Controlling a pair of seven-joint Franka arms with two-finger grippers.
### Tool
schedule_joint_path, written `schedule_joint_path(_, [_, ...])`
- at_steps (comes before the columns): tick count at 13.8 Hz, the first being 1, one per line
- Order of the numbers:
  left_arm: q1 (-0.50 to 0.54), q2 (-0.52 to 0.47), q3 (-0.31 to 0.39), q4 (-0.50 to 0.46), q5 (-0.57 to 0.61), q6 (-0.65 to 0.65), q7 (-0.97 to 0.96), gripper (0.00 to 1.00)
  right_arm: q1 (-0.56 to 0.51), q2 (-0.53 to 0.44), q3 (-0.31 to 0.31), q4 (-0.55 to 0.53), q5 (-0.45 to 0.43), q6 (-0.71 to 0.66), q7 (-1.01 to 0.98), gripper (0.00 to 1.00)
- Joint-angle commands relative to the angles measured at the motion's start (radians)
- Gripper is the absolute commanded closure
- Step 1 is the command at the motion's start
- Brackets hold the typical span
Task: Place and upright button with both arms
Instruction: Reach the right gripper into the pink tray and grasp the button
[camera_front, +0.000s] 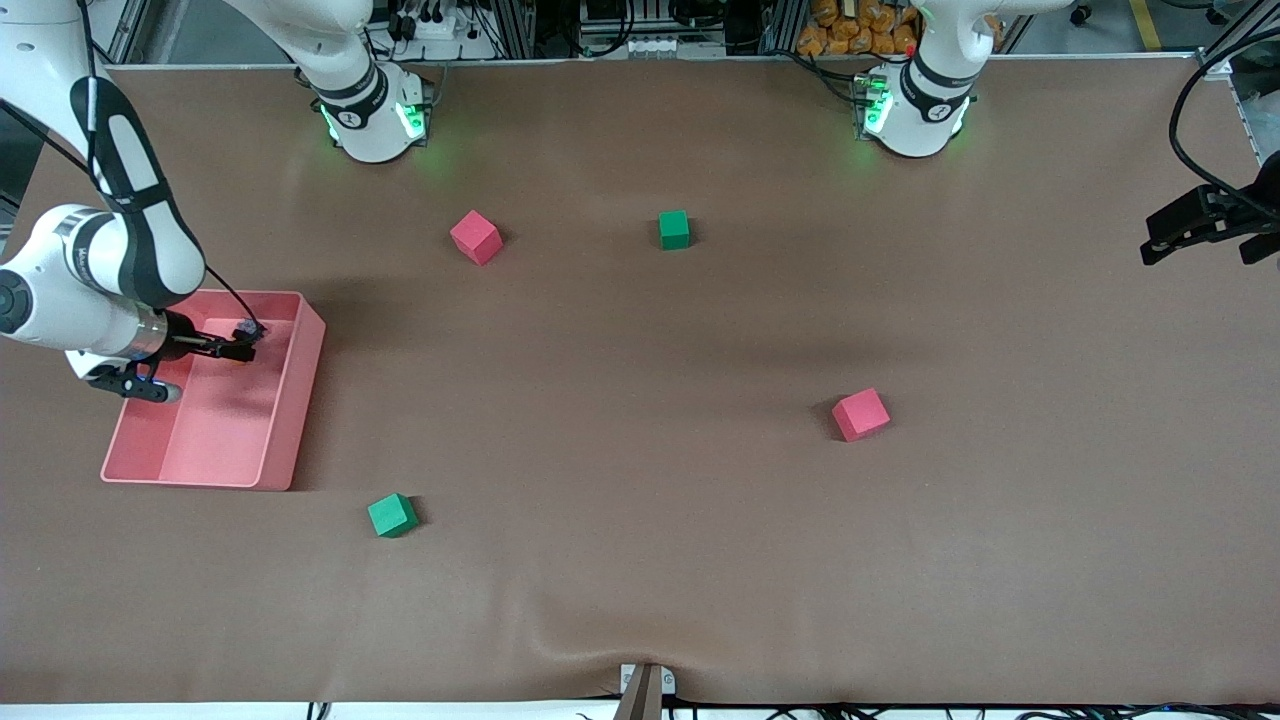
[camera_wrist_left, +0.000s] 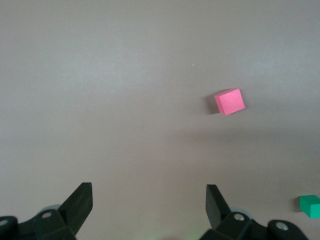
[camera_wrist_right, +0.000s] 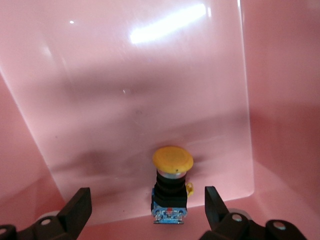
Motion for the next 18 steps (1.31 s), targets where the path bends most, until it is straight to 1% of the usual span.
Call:
schedule_joint_path(1, [0.004,0.004,-0.003,0.011,-0.009,-0.013,0.017,0.0,-0.019,-0.038,0.002,-0.058,-0.018,0.023,0.045,0.0])
schedule_joint_path(4, [0.004,0.004,-0.003,0.012,-0.009,-0.013,0.017,0.0,-0.044,-0.022,0.004,-0.066,-0.018,0.033,0.046,0.0])
schedule_joint_path(8, [0.004,0.004,-0.003,0.012,-0.009,-0.013,0.019,0.0,-0.05,-0.002,0.004,-0.122,-0.017,0.172,0.045,0.0])
schedule_joint_path(12, [0.001,0.006,-0.003,0.011,-0.009,-0.013,0.017,0.0,-0.07,0.011,0.005,-0.122,-0.017,0.184,0.028,0.0])
schedule_joint_path(17, [0.0,0.014,-0.003,0.012,-0.012,-0.013,0.017,0.0,-0.068,0.034,0.005,-0.121,-0.017,0.214,0.028,0.0])
schedule_joint_path(18, [0.0,0.014,-0.003,0.012,-0.015,-0.013,0.017,0.0,-0.068,0.035,0.005,-0.119,-0.015,0.214,0.028,0.26])
